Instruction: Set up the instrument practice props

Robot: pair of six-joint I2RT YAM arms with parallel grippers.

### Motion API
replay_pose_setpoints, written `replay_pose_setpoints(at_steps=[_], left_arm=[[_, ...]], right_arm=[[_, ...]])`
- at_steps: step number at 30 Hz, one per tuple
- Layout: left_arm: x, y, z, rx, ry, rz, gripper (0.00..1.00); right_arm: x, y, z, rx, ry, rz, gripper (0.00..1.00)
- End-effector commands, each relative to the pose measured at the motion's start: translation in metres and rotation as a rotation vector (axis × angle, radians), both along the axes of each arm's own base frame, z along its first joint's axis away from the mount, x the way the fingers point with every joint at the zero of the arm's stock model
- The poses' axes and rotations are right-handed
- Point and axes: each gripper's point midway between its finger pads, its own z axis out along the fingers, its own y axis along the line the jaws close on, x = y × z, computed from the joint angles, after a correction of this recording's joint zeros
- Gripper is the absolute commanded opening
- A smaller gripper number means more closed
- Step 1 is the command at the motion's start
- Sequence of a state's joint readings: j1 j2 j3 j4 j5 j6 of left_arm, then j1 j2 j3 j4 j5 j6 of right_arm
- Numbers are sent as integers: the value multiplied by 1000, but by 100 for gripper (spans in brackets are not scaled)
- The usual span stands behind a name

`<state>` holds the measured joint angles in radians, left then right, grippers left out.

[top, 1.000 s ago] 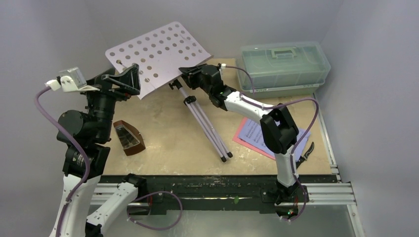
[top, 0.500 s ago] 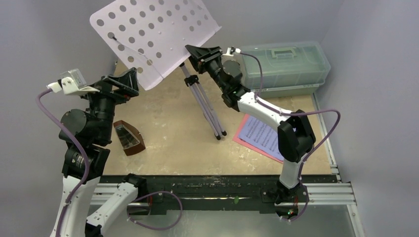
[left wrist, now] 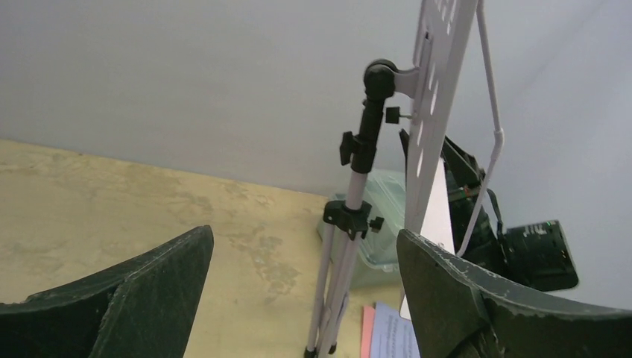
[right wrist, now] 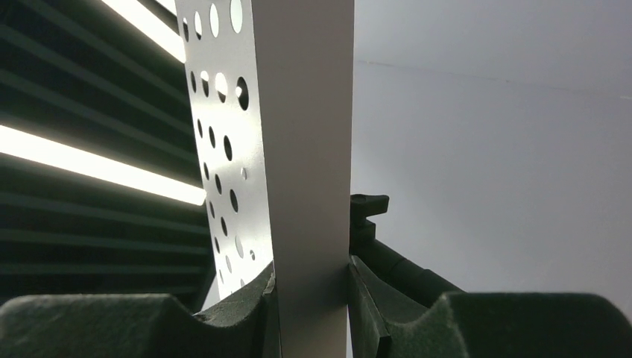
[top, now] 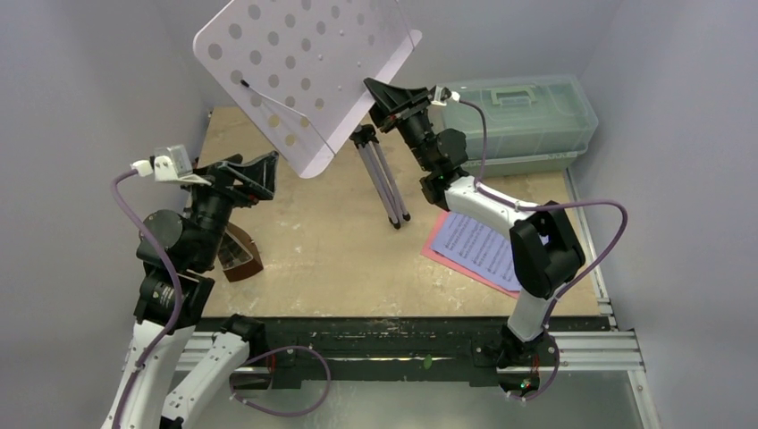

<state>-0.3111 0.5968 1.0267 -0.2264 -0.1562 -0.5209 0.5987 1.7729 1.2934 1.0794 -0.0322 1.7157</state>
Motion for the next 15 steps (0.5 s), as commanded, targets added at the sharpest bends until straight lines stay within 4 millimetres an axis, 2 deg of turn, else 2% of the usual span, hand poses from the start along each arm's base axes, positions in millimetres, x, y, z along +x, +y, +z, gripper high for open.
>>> replay_pose_setpoints(at_steps=[1, 3, 6, 10, 15], left_arm=[[-8, -37, 15, 10, -102, -205, 93], [-7, -42, 7, 30, -98, -229, 93], [-3, -38, -14, 41, -68, -204, 94], [9, -12, -52, -17, 15, -45, 96], [12, 13, -60, -58, 4, 89, 96]], right_arm=[[-88, -66, 114, 293, -339, 63, 0], [-89, -69, 114, 297, -345, 69, 0], [-92, -73, 115, 301, -351, 75, 0], [-93, -79, 118, 316, -350, 90, 0], [-96, -83, 120, 320, -345, 114, 0]])
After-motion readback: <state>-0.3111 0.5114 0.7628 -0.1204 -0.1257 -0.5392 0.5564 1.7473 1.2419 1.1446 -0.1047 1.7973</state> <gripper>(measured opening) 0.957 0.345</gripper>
